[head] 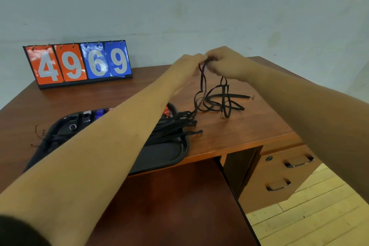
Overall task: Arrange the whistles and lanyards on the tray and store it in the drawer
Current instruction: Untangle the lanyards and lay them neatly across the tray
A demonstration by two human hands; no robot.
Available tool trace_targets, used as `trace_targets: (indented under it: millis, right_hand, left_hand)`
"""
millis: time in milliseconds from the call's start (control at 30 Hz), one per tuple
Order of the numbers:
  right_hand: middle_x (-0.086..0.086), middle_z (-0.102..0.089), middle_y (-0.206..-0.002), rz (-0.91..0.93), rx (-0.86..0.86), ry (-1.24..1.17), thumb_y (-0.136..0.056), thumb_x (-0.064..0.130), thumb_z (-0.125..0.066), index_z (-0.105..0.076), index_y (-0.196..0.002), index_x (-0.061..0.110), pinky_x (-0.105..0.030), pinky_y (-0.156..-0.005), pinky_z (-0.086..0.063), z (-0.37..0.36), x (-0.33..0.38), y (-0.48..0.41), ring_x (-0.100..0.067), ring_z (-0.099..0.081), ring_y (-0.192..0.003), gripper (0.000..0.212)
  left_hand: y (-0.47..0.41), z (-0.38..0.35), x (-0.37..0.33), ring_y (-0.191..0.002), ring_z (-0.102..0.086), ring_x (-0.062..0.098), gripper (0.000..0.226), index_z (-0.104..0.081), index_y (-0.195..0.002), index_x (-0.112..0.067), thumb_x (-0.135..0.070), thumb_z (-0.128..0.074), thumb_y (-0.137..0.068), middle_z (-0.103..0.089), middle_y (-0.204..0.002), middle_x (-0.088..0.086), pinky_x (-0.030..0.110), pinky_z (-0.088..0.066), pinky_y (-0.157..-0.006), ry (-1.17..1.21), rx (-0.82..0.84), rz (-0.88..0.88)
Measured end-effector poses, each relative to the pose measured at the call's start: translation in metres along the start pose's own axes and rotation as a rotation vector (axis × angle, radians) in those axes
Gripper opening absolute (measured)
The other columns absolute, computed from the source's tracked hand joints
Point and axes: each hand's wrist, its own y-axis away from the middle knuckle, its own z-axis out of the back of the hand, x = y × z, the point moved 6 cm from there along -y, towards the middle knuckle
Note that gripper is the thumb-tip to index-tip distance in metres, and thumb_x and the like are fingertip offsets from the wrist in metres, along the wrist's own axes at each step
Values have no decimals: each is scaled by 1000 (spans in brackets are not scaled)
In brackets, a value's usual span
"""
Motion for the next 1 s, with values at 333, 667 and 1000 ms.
trace_targets:
  millis: [333,667,1000]
  right_hand:
    - [-3,-63,-73,-16,145,-29,-102,18,-52,-65,-113,21,-23,-54,-43,-29,-45,8,-10,-49,-52,17]
    - [0,-51,-66,-258,72,-42,-102,25,-57,-72,-101,5,-22,-56,-42,-31,-117,39,-15,-44,-56,26]
    - [-2,-57,-59,-341,85,-254,-98,34,-63,-67,-81,6,-25,-51,-41,-32,-121,53,-15,-46,-50,32]
  left_hand:
    - [-21,1,19,-61,-54,10,27,-70,-97,-16,-31,-48,-102,-62,-67,-4,22,-40,-60,-678,8,-172]
    - [-19,43,19,-69,-54,12,28,-69,-96,-11,-27,-46,-103,-64,-85,4,20,-40,-60,-515,-321,-166]
    - [-20,72,28,-91,-66,26,36,-66,-102,2,-23,-41,-104,-71,-100,18,33,-48,-74,-406,-493,-8]
